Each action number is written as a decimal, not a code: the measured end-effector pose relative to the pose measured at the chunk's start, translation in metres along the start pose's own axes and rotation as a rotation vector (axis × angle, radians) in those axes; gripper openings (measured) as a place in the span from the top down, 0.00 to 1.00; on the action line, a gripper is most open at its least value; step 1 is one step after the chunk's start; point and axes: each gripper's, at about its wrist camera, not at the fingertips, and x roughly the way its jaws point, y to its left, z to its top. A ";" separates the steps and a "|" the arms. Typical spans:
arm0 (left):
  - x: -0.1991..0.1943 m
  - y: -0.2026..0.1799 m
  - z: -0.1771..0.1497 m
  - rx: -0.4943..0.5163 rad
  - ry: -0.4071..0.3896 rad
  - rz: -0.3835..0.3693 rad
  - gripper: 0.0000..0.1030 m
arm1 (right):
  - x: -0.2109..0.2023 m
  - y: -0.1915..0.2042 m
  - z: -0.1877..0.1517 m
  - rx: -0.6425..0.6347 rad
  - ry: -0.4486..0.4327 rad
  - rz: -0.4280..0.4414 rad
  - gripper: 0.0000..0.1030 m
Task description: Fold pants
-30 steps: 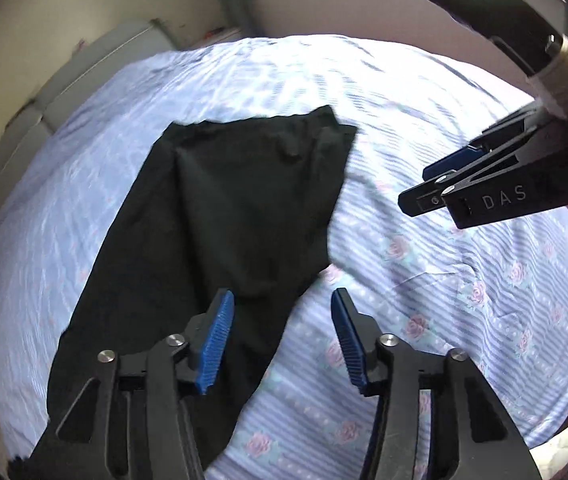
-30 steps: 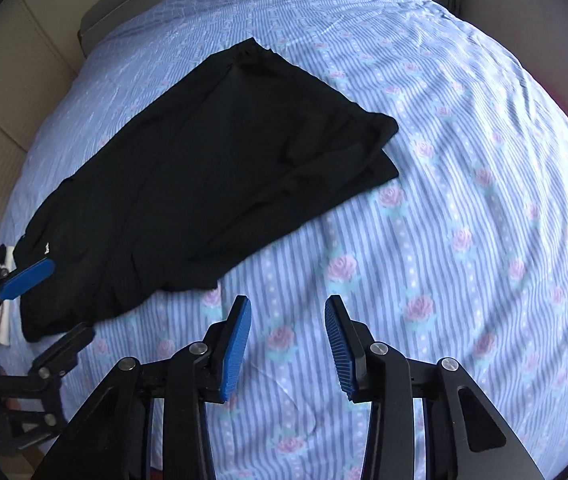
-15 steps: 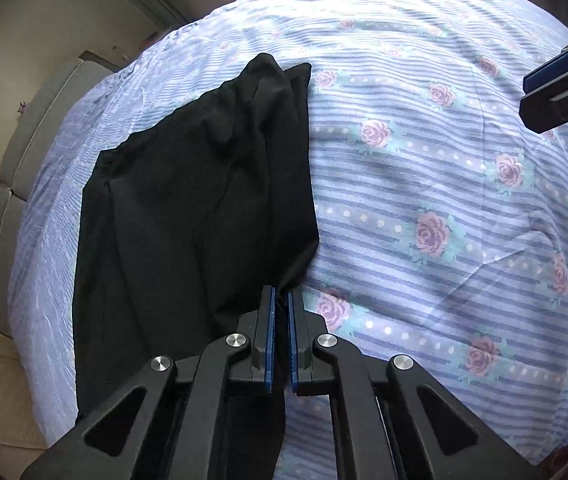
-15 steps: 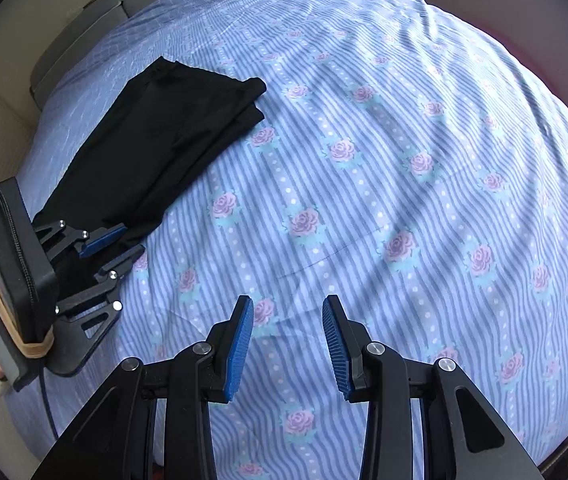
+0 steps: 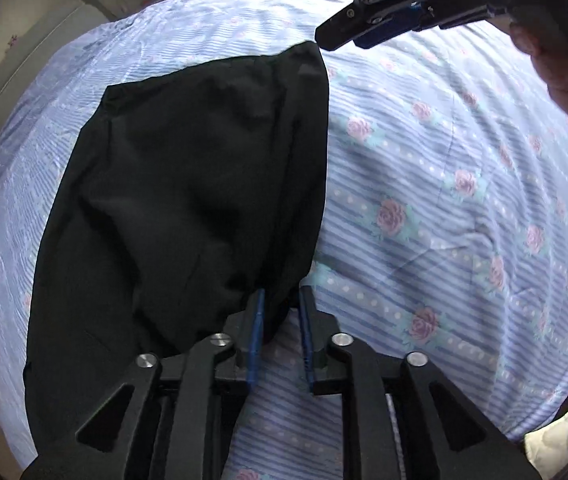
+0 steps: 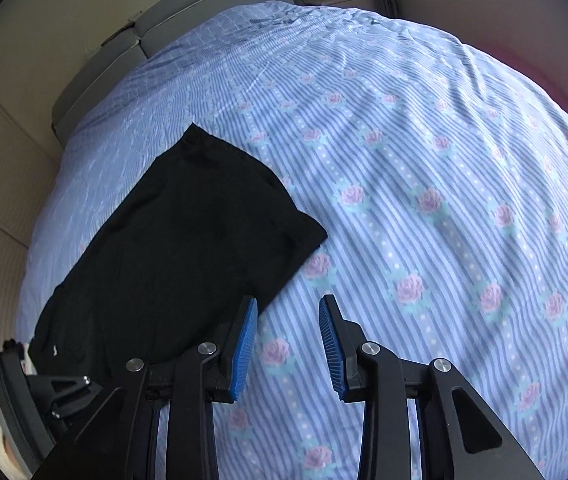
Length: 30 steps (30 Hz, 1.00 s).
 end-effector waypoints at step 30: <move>-0.070 0.269 -0.294 -1.378 -0.103 -0.018 0.80 | 0.048 0.300 -0.047 -0.540 0.251 0.259 0.60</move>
